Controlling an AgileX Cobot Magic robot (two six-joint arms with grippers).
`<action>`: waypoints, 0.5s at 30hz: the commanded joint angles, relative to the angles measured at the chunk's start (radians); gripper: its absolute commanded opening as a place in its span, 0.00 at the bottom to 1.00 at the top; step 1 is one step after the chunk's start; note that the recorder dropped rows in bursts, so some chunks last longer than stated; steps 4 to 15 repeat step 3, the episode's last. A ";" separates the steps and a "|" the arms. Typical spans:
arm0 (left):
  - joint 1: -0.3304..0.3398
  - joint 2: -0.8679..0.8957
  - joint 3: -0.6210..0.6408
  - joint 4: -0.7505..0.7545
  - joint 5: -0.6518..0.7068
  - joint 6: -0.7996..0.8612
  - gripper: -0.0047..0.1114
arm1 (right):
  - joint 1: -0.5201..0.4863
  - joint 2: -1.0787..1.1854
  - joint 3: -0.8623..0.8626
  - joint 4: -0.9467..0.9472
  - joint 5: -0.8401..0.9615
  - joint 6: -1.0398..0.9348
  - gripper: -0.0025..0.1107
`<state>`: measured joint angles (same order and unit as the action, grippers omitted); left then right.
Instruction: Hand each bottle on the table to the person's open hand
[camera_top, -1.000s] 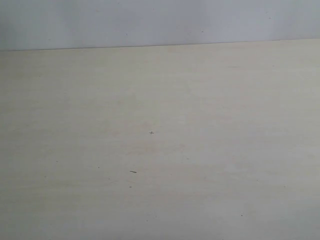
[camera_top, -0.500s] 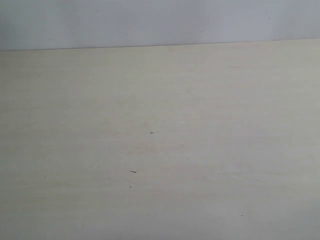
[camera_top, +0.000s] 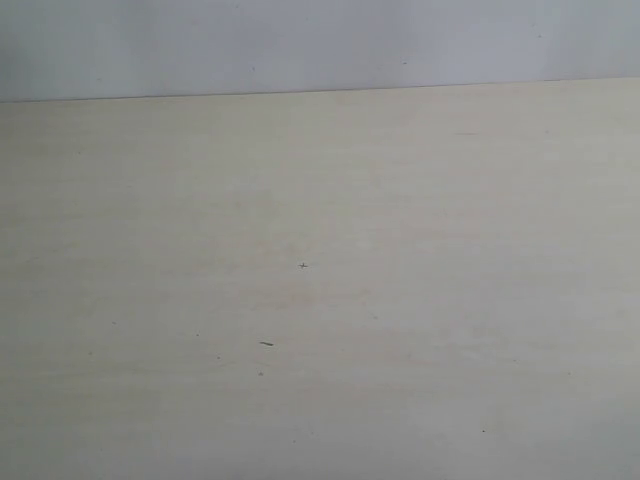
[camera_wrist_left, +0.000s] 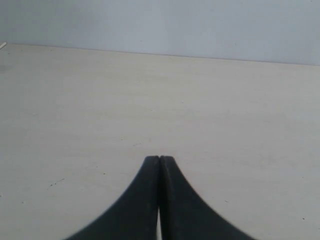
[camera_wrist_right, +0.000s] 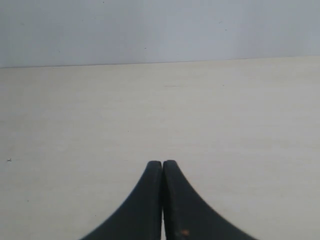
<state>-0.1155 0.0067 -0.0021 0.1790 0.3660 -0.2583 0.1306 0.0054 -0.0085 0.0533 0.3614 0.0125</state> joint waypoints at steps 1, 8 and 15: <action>0.003 -0.007 0.002 0.001 -0.004 0.003 0.04 | -0.006 -0.005 0.003 0.000 -0.004 -0.001 0.02; 0.003 -0.007 0.002 0.001 -0.004 0.003 0.04 | -0.006 -0.005 0.003 0.000 -0.004 -0.001 0.02; 0.003 -0.007 0.002 0.001 -0.004 0.003 0.04 | -0.006 -0.005 0.003 0.000 -0.004 -0.001 0.02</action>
